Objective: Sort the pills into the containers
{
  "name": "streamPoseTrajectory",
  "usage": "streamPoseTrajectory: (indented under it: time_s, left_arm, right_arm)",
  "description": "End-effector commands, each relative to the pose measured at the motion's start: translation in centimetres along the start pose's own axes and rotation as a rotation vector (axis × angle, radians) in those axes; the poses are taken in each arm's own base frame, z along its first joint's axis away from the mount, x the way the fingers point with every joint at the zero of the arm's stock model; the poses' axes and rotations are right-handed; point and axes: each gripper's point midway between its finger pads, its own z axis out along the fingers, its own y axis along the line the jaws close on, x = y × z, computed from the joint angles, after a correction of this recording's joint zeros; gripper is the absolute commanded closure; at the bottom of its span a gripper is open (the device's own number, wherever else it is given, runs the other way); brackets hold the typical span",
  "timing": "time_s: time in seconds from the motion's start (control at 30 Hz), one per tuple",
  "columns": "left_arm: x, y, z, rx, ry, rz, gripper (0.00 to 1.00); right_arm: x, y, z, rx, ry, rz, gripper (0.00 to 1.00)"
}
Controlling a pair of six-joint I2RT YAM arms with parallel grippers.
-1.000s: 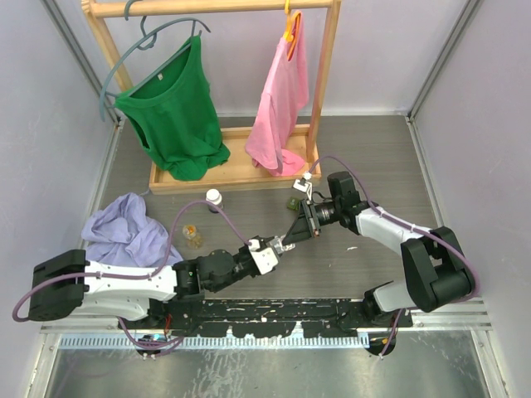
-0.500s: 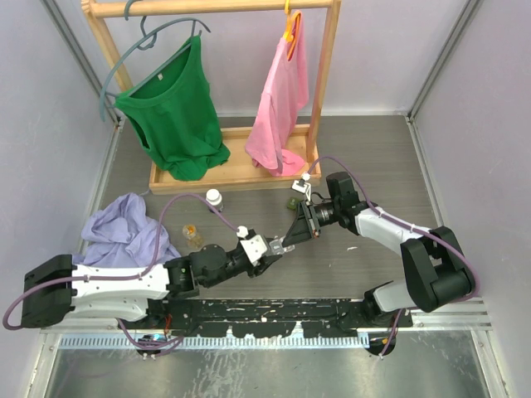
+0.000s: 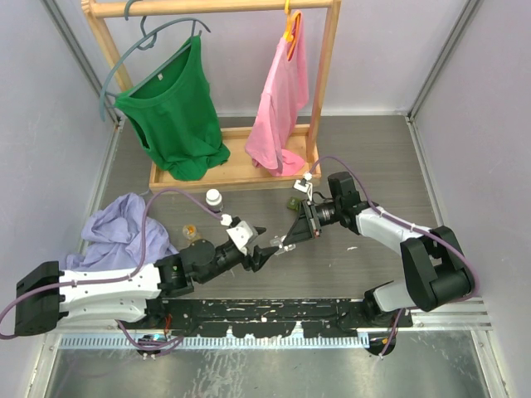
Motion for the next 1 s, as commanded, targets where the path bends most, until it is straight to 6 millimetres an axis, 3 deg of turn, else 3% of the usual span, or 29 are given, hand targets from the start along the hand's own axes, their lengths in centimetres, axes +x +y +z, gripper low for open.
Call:
streamPoseTrajectory:
  time_s: [0.0, 0.47, 0.97]
  left_arm:
    - [-3.2, 1.4, 0.0, -0.082, -0.092, -0.047, 0.43]
    - [-3.0, 3.6, 0.8, -0.223, -0.042, -0.11, 0.6]
    - [0.4, 4.5, 2.4, -0.27, 0.131, -0.164, 0.66]
  right_arm:
    - [-0.1, 0.2, -0.1, -0.01, -0.001, -0.036, 0.99]
    - [0.0, 0.2, -0.1, -0.011, 0.004, -0.042, 0.99]
    - [0.1, 0.1, -0.1, -0.009, 0.004, -0.042, 0.99]
